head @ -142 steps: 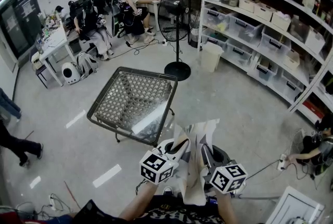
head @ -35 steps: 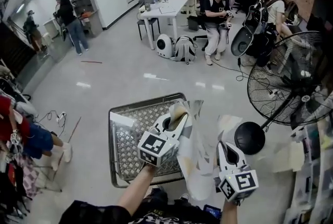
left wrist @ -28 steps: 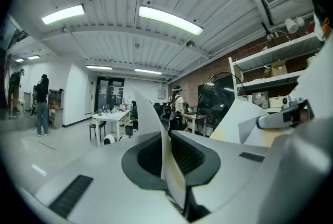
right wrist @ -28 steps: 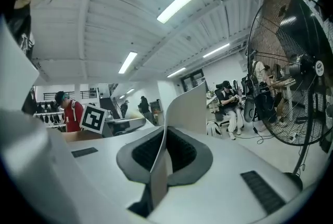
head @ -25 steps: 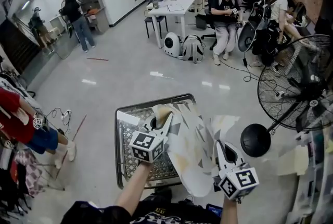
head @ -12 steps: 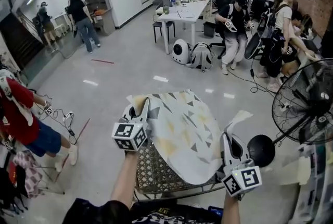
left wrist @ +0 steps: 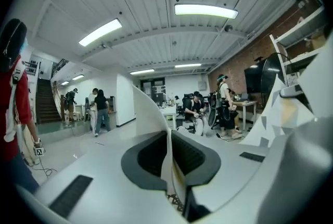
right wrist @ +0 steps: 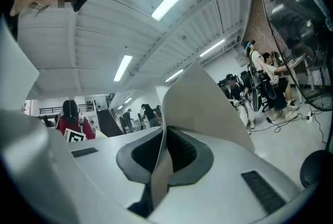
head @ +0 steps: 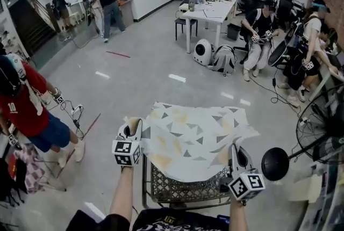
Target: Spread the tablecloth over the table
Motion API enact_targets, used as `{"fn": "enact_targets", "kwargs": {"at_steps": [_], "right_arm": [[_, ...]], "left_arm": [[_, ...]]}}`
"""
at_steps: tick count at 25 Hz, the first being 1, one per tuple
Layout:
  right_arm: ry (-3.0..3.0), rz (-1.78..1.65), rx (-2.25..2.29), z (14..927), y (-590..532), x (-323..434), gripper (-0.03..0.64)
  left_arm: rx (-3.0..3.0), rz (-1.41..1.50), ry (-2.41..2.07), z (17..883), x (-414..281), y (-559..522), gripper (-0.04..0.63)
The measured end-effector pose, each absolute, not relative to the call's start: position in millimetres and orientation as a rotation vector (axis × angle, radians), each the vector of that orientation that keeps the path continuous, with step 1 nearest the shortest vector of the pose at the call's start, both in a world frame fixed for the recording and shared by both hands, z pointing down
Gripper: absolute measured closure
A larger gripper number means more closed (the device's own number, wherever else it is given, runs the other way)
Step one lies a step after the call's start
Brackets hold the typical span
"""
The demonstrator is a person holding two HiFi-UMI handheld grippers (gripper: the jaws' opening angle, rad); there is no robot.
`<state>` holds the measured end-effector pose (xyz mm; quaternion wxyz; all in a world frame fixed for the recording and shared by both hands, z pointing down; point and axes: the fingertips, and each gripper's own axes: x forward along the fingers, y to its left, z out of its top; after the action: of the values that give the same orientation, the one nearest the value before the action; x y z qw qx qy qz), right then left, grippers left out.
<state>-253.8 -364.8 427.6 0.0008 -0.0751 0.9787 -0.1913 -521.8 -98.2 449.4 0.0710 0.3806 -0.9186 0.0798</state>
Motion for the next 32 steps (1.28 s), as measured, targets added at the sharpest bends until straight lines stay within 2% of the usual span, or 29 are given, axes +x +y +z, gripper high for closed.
{"fn": "enact_targets", "kwargs": {"at_steps": [7, 19, 28, 32], "right_arm": [[3.139, -0.667, -0.358, 446.1, -356.2, -240.6, 0.598], [3.288, -0.801, -0.594, 512.1, -350.8, -131.5, 0.598], [3.394, -1.004, -0.497, 570.5, -327.2, -92.2, 0.598], [3.505, -0.946, -0.362, 584.1, -328.7, -76.6, 0.598]], "left_arm": [[1.267, 0.158, -2.693, 479.5, -504.2, -101.5, 0.56], [1.332, 0.119, -2.573, 519.6, -416.1, -75.1, 0.561], [1.005, 0.18, -2.433, 601.9, -359.8, -6.2, 0.549], [0.899, 0.171, -2.399, 625.8, -325.2, 11.7, 0.541]]}}
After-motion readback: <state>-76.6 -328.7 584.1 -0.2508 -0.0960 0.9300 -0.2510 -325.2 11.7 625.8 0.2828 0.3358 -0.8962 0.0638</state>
